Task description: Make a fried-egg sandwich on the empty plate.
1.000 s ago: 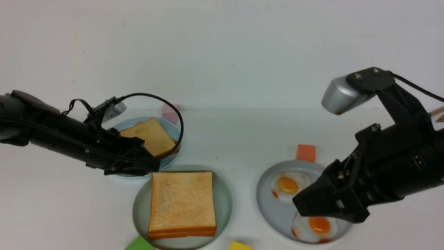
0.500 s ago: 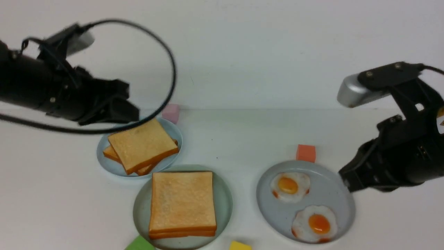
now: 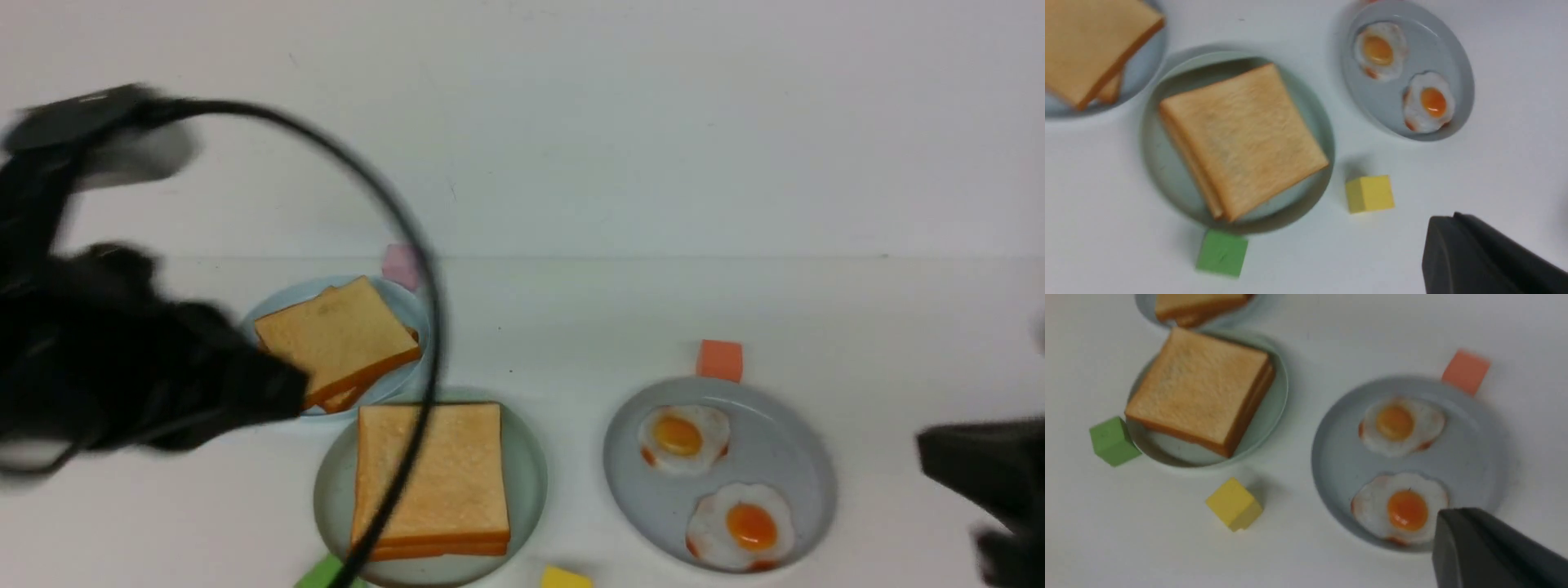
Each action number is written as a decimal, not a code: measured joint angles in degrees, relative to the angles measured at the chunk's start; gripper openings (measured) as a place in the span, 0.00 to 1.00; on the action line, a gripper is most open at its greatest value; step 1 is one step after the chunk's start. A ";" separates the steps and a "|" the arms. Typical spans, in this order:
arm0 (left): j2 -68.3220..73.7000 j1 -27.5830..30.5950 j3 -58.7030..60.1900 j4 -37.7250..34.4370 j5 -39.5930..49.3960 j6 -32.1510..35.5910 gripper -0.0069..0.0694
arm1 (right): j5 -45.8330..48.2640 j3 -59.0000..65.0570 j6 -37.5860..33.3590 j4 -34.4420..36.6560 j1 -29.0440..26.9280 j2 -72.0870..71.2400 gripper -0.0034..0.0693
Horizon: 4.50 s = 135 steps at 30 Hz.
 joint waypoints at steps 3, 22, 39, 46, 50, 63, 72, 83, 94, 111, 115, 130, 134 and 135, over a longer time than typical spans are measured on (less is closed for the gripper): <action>-11.07 -0.06 6.91 1.96 0.42 -4.56 0.07 | -6.67 9.01 -1.45 -0.17 0.00 -12.62 0.03; -37.74 -0.06 19.37 -8.10 2.47 -7.34 0.07 | -12.22 20.11 -1.72 -0.76 0.00 -36.50 0.05; -40.06 0.22 23.57 5.46 -9.33 -4.25 0.07 | -12.27 20.11 -1.78 -0.78 0.00 -36.50 0.06; -49.79 8.91 37.09 22.69 -23.27 -20.16 0.07 | -12.27 20.11 -1.65 -0.78 0.00 -36.50 0.07; -54.70 13.81 46.09 26.58 -26.54 -23.98 0.07 | -12.27 20.11 -1.65 -0.78 0.00 -36.50 0.08; -55.00 17.15 56.45 22.30 -26.03 -10.17 0.08 | -12.27 20.11 -1.65 -0.78 0.00 -36.50 0.10; -55.00 17.43 56.47 22.07 -26.33 -9.24 0.09 | -12.27 20.21 -1.61 -0.78 0.00 -36.50 0.12; -55.00 18.43 56.47 22.95 -26.56 -9.21 0.09 | -12.27 20.21 -1.61 -0.78 0.00 -36.50 0.14; -55.00 18.43 56.47 22.95 -26.56 -9.21 0.11 | -12.27 20.21 -1.73 -0.78 -5.19 -36.50 0.16; -55.00 18.47 56.51 22.99 -26.56 -9.21 0.12 | -11.83 33.48 -1.43 -2.07 -22.89 -41.51 0.19; -55.00 18.49 56.51 23.06 -26.56 -9.21 0.13 | -8.67 36.17 -1.39 -2.96 -22.89 -41.51 0.19; -55.00 18.49 56.51 23.18 -26.56 -9.21 0.14 | -7.96 36.02 -1.51 -3.79 -22.89 -41.51 0.21; -55.00 18.49 56.51 23.18 -26.56 -9.21 0.15 | -7.94 36.05 -1.51 -3.79 -22.89 -41.51 0.22; -55.00 18.49 56.51 23.18 -26.56 -9.21 0.15 | -7.94 36.05 -1.51 -3.79 -22.89 -41.51 0.21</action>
